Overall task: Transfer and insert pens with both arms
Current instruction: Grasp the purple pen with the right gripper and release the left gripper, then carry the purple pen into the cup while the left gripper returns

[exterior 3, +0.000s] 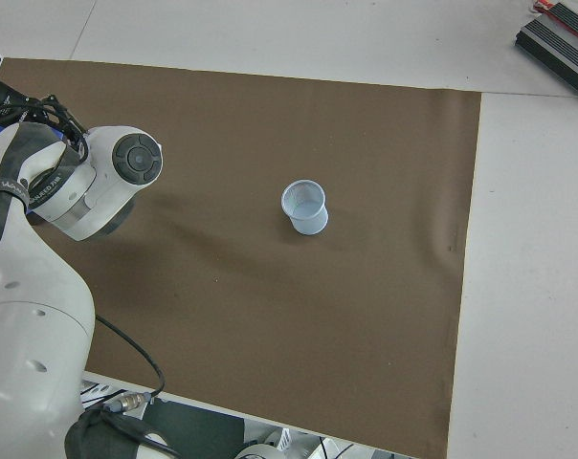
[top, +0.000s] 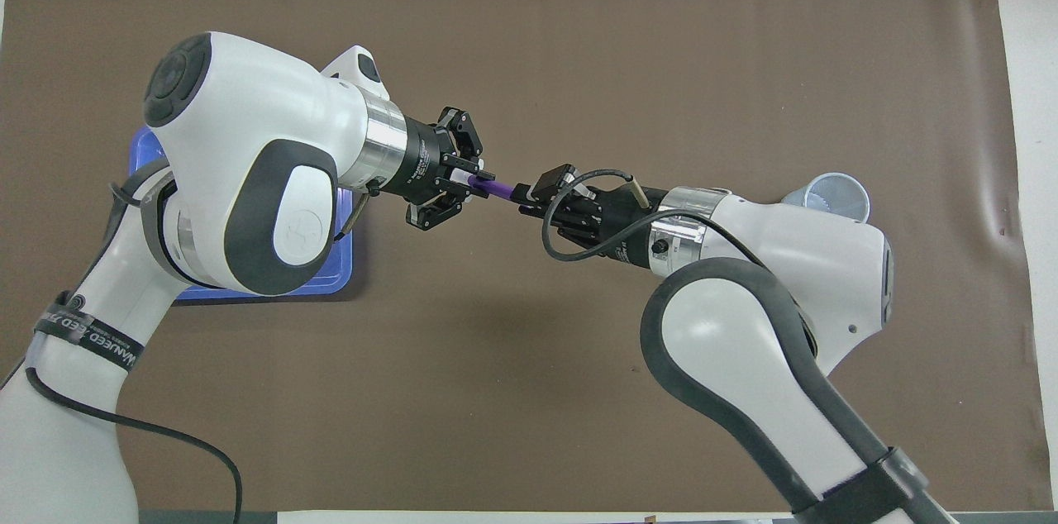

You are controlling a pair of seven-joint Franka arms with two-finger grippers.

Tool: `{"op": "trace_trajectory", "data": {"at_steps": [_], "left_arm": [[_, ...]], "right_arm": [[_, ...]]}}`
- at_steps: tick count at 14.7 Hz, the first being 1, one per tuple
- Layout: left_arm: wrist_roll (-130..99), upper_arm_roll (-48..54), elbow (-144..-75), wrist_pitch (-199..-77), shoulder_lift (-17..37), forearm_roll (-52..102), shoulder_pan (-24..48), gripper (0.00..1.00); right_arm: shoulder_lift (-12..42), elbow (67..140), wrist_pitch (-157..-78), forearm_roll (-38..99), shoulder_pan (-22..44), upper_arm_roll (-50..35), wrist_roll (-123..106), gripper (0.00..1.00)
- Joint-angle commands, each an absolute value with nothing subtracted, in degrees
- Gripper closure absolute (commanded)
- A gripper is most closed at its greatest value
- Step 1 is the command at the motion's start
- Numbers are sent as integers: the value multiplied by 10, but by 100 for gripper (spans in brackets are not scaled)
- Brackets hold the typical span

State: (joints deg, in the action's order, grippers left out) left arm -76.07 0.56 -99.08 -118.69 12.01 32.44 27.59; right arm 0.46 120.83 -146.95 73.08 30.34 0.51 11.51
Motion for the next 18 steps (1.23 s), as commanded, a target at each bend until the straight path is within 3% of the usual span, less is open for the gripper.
{"op": "trace_trajectory", "data": {"at_steps": [1, 2, 3, 6, 11, 15, 18], "left_arm": [[-745, 4, -998, -1176, 113, 326, 282, 91], [-727, 4, -998, -1176, 114, 324, 282, 16], [-701, 3, -998, -1175, 113, 324, 282, 0], [-646, -1, -998, -1175, 106, 307, 272, 0], [-498, -1, -1018, -1173, 98, 206, 244, 0], [-319, -1, -1078, -1190, 73, 133, 206, 0], [-195, -1, -1121, -1220, 64, 90, 165, 0]], "right_arm": [[7, 1198, -1471, 737, 299, 2, 108, 100], [7, 1198, -1471, 737, 299, 2, 108, 100], [7, 1198, -1471, 737, 299, 2, 108, 100], [7, 1189, -1445, 721, 286, 4, 102, 100], [11, 1119, -1251, 451, 182, 4, 101, 100], [31, 996, -1065, 241, 112, 4, 62, 100], [35, 957, -1003, 75, 91, 5, -60, 100]]}}
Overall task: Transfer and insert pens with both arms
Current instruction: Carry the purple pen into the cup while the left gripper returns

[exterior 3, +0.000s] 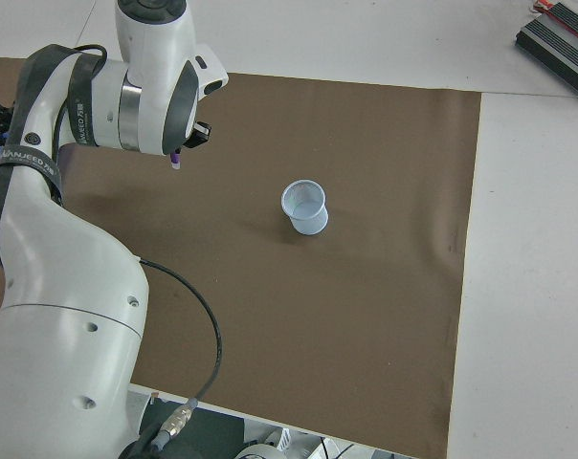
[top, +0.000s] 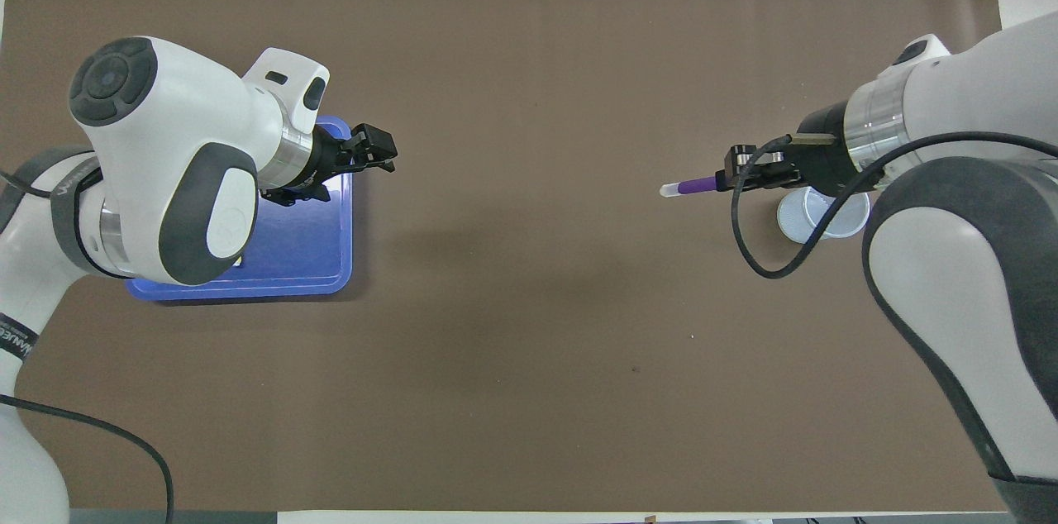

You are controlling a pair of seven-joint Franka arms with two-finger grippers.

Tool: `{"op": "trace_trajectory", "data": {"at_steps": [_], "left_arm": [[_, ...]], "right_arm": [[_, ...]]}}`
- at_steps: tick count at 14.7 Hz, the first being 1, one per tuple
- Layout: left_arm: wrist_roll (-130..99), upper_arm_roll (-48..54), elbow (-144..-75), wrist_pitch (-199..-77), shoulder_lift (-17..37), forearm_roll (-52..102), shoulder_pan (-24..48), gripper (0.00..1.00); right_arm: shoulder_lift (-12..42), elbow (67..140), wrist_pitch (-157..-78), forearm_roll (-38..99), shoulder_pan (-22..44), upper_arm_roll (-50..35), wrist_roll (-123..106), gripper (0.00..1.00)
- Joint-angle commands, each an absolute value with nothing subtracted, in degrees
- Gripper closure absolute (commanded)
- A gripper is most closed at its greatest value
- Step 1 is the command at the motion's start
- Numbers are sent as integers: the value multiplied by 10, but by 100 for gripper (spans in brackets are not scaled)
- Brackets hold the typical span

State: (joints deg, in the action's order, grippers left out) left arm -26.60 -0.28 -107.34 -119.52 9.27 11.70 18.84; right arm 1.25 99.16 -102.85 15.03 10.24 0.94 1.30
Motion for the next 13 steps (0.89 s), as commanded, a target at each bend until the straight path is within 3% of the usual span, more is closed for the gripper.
{"op": "trace_trajectory", "data": {"at_steps": [1, 4, 8, 13], "left_arm": [[-155, -1, -1129, -1225, 66, 77, 148, 0], [-42, -1, -1170, -1273, 68, 67, 88, 0], [81, -1, -1203, -1314, 81, 65, 27, 0], [134, -1, -1252, -1366, 91, 65, 13, 1]], "right_arm": [[33, 959, -999, 36, 83, 6, -106, 100], [26, 982, -1014, -18, 42, 6, -180, 100], [-3, 1066, -1074, -32, 17, 7, -205, 100], [-9, 1120, -1098, -32, -12, 6, -221, 100]]}}
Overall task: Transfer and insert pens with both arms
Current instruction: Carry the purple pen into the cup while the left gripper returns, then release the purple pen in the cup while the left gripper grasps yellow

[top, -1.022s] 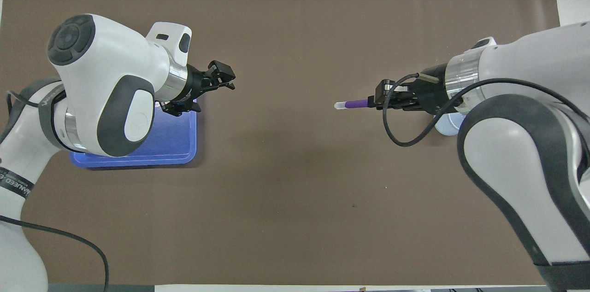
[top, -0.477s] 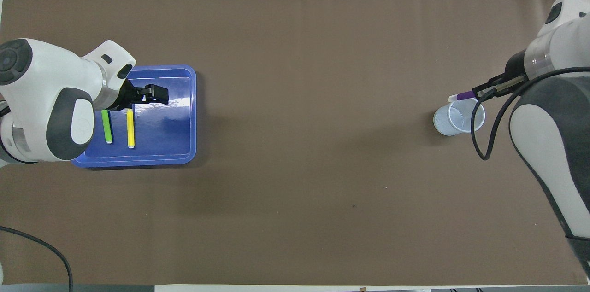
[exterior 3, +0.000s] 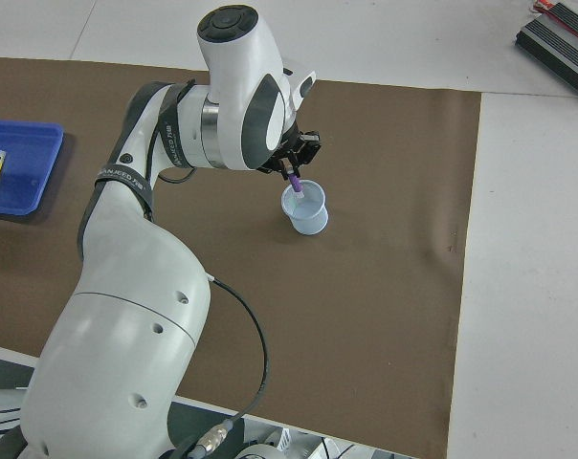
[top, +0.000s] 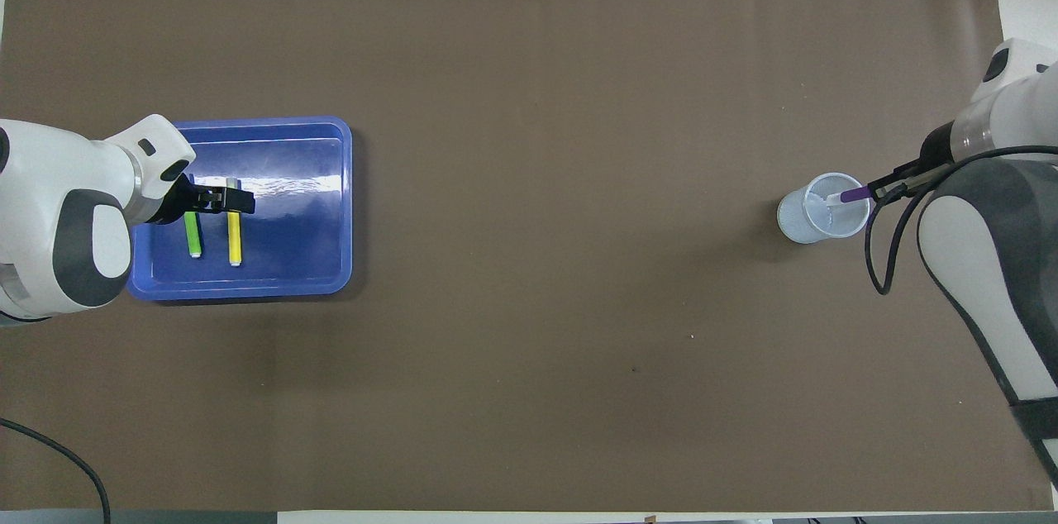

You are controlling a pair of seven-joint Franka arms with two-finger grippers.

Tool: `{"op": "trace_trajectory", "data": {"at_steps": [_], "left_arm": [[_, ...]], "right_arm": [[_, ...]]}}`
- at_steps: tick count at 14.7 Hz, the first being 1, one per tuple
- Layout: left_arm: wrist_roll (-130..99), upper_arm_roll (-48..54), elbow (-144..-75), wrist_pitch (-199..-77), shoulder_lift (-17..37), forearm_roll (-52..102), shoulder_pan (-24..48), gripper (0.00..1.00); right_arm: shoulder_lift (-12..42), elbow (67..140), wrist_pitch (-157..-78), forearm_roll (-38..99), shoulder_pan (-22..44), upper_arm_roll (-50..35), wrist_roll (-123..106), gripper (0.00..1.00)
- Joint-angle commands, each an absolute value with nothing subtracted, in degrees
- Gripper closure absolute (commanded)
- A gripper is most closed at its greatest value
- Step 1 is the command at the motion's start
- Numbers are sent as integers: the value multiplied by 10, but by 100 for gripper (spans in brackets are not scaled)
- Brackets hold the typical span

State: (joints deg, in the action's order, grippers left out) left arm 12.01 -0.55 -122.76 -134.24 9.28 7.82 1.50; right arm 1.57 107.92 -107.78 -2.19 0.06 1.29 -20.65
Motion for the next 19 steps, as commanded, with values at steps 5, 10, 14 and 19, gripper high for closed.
{"op": "trace_trajectory", "data": {"at_steps": [5, 10, 14, 19], "left_arm": [[134, -1, -1254, -1378, 108, 65, 12, 26], [132, -1, -1252, -1384, 119, 66, 12, 100], [107, -2, -1238, -1368, 108, 66, 12, 100], [-80, 1, -1168, -1243, 70, 67, 40, 100]], "right_arm": [[-14, 1174, -1160, -31, -16, 6, -221, 100], [-9, 1197, -1195, -30, -17, 6, -218, 100], [0, 1198, -1201, -24, -18, 6, -215, 77], [5, 1158, -1179, -21, -18, 4, -219, 0]]}}
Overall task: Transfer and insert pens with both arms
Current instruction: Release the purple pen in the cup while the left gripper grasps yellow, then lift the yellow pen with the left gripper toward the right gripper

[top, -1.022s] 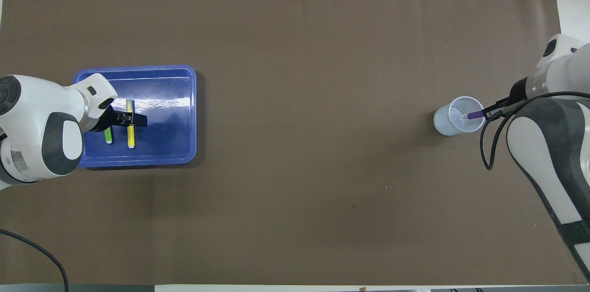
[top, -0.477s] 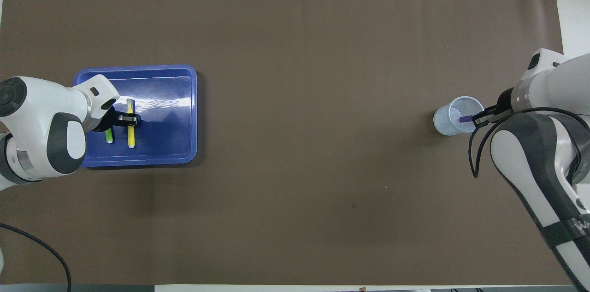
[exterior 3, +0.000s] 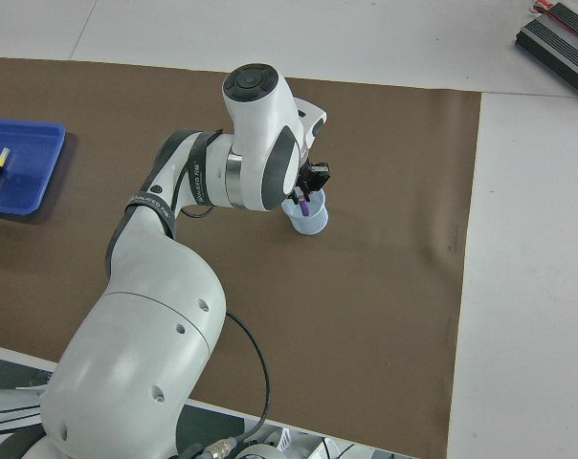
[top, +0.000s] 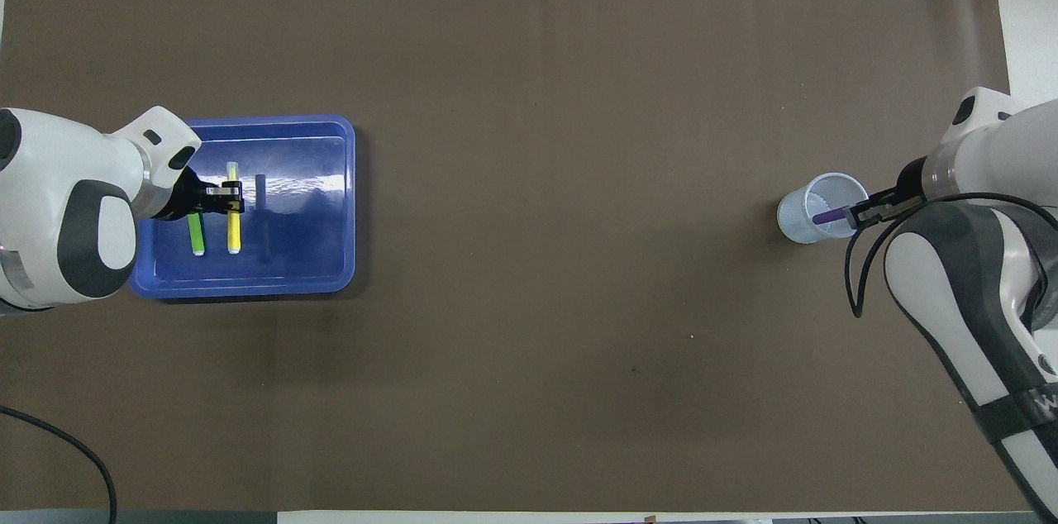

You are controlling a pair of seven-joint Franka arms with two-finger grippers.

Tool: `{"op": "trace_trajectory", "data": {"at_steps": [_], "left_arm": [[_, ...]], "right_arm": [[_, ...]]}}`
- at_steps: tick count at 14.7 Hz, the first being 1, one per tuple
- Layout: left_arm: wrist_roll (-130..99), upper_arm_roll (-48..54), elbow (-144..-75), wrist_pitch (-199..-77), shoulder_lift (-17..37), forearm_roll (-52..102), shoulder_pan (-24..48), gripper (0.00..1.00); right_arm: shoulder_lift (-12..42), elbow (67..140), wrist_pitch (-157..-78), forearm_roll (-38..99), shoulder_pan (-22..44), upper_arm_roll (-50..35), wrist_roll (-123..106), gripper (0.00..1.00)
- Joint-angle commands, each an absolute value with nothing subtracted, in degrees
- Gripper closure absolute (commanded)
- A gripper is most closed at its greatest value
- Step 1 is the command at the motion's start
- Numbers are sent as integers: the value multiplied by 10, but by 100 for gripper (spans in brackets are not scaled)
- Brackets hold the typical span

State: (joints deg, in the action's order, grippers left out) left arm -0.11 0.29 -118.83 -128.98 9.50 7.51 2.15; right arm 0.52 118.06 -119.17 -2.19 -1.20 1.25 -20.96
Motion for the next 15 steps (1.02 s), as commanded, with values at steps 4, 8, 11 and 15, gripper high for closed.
{"op": "trace_trajectory", "data": {"at_steps": [4, 8, 11, 15], "left_arm": [[-297, 5, -1120, -1201, 72, 74, 102, 100], [-466, 5, -1100, -1216, 78, 136, 156, 100], [-571, 5, -1091, -1254, 89, 191, 198, 100], [-702, 5, -1092, -1324, 91, 242, 251, 100]], "right_arm": [[3, 1067, -1072, 82, -3, -1, -212, 0], [-4, 1064, -1053, 244, 0, -25, -116, 0], [-8, 1070, -1068, 345, 0, -68, 58, 0], [-34, 1149, -1163, 516, 2, -73, 82, 0]]}}
